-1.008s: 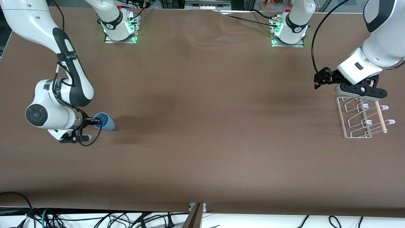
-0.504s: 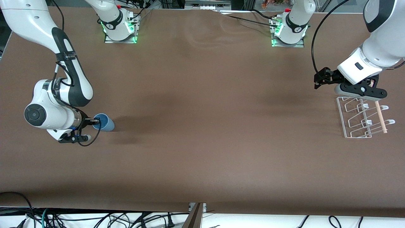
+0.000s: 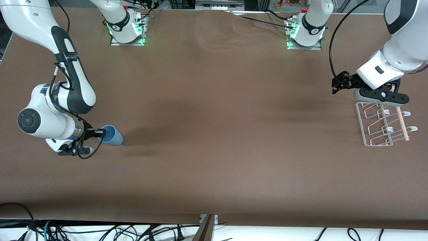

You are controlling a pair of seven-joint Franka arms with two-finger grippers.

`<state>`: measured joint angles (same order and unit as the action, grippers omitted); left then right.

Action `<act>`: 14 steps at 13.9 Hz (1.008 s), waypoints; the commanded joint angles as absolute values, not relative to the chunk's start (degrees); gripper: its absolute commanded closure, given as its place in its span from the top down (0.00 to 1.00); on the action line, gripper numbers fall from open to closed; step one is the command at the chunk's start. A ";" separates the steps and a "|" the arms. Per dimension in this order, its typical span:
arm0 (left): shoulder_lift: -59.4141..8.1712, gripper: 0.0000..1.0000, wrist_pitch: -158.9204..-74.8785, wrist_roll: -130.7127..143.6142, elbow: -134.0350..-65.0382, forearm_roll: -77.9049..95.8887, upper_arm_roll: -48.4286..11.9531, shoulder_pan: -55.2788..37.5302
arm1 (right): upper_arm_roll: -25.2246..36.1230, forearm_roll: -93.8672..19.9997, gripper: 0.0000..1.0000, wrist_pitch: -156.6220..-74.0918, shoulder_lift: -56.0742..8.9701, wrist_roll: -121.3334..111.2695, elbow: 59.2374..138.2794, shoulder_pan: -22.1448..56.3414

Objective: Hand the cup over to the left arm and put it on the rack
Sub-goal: 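Lift the blue cup with the right gripper toward the table middle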

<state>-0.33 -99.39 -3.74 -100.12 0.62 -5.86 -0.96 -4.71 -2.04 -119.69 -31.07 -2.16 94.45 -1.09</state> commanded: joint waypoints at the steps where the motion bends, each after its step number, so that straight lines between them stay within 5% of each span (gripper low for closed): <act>1: -1.05 1.00 -98.53 -3.43 -98.44 1.32 -5.54 -1.23 | -4.75 -5.88 0.00 -117.51 -30.85 -1.93 92.20 2.28; 14: -6.76 1.00 -97.65 -17.99 -94.58 2.90 -5.80 -1.06 | -4.75 -15.19 0.00 -117.60 -36.11 21.60 77.54 24.07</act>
